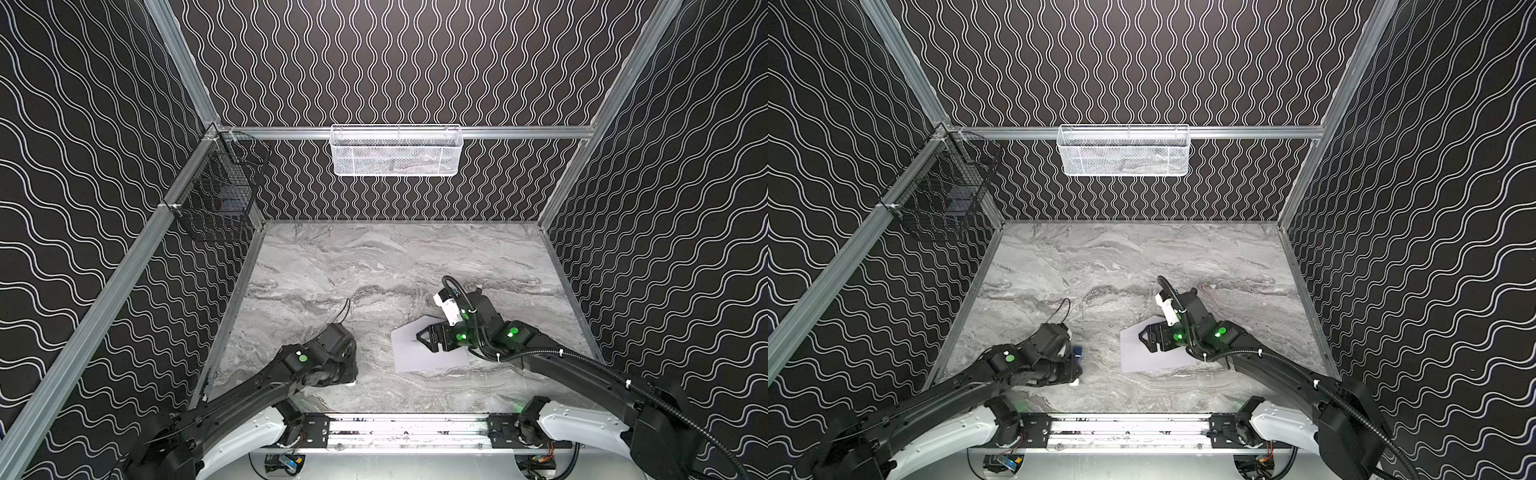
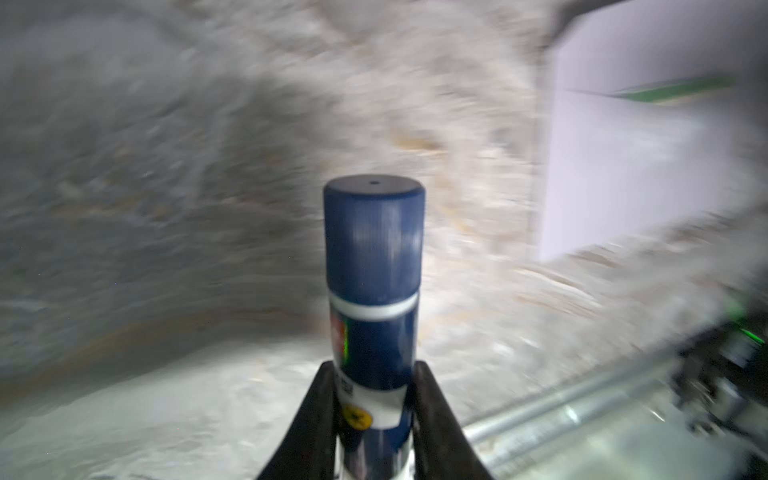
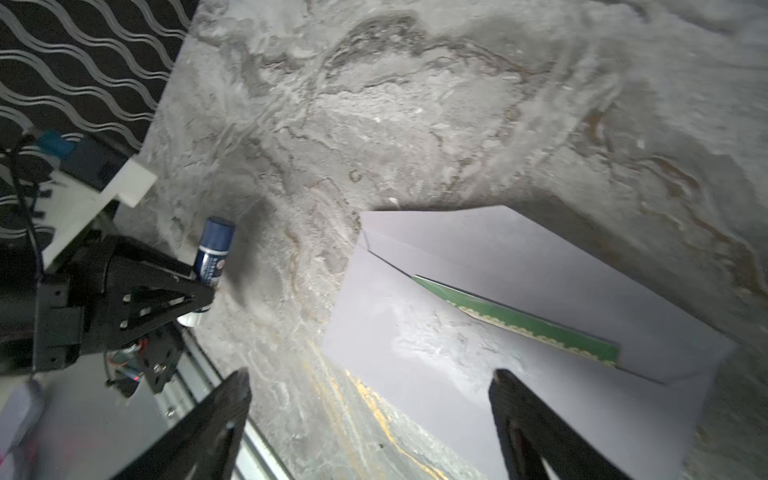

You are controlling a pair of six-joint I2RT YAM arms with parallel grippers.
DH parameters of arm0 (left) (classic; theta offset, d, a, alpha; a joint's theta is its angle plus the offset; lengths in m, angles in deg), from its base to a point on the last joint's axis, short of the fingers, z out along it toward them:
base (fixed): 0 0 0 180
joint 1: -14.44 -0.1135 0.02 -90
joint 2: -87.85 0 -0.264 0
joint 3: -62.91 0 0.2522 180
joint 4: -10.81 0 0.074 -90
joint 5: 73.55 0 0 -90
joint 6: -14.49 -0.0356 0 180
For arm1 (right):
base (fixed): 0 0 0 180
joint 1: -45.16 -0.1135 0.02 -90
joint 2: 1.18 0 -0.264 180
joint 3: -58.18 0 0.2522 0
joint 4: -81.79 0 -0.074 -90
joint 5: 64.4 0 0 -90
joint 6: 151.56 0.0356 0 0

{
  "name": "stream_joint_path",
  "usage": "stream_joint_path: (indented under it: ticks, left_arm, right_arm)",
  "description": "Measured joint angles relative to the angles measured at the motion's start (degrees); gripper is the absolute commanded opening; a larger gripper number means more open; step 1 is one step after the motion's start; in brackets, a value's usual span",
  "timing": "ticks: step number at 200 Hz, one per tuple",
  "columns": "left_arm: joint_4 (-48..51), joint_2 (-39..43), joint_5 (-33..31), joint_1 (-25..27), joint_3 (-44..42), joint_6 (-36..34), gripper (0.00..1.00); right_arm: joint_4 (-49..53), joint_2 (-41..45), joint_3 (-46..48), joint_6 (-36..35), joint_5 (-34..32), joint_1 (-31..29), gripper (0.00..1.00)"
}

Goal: Place the letter into the envelope and seal it
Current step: 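Grasp the blue glue stick with the left gripper while the right holds the envelope, then lift the glue stick toward the right gripper and grasp its blue cap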

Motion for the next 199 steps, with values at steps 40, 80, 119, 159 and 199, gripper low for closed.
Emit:
stream_joint_path:
  ticks: [40, 80, 119, 159, 199]
  left_arm:
    - [-7.87, 3.61, 5.4, 0.81, 4.11, -7.61, 0.0]
    - [-14.36, -0.17, 13.92, 1.07, 7.34, -16.17, 0.0]
    - [-21.64, -0.2, 19.76, 1.31, 7.02, -20.52, 0.0]
    - [-27.08, 1.22, 22.34, 2.01, 5.51, -22.73, 0.0]
    - [-29.49, 1.88, 23.69, 2.64, 5.11, -23.12, 0.0]
  right_arm:
    - [2.49, -2.47, -7.58, -6.01, 12.83, 1.2, 0.85]
    - [2.71, -0.39, -9.05, -7.69, 24.87, 3.26, 0.8]
    - [1.2, -1.14, -10.86, -7.04, 32.57, 4.42, 0.72]
    - [1.33, -3.74, -13.07, -6.86, 36.5, 4.44, 0.66]
    - [0.85, -5.11, -14.14, -6.4, 38.36, 4.44, 0.57]
